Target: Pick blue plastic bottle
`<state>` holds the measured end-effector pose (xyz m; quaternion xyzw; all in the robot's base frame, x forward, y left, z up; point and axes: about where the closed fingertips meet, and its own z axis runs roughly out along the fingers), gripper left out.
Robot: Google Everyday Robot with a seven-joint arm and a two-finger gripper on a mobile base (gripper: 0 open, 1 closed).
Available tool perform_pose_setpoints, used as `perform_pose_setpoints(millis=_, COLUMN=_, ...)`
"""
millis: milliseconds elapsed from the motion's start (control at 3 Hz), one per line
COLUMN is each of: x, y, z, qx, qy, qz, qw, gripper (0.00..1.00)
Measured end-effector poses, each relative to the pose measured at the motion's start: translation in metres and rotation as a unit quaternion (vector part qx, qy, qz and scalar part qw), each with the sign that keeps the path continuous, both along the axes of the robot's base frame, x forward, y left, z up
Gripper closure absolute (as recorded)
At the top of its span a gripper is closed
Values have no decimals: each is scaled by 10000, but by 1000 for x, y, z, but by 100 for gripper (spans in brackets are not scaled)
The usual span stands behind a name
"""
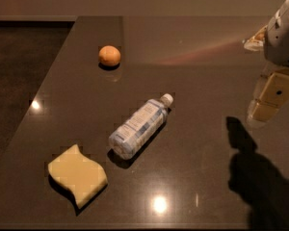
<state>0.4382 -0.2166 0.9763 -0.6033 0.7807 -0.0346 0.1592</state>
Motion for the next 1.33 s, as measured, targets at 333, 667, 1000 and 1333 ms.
perform_pose_setpoints(millis=333, x=0, y=0, z=0, qx=0, qy=0, qz=0, qw=10000, gripper=0)
perform_pose_setpoints(millis=667, x=4, y=20, z=-8, qx=108, qy=174, qz=463, qw=9987, gripper=0)
perform_pose_setpoints(millis=1000, x=17, y=61, z=-23, qx=276, qy=361, qz=1279, qw=9907, gripper=0)
perform_pose_setpoints(millis=1333, x=22, y=107, z=-40, qx=414, qy=490, qz=2157, qw=9744, gripper=0)
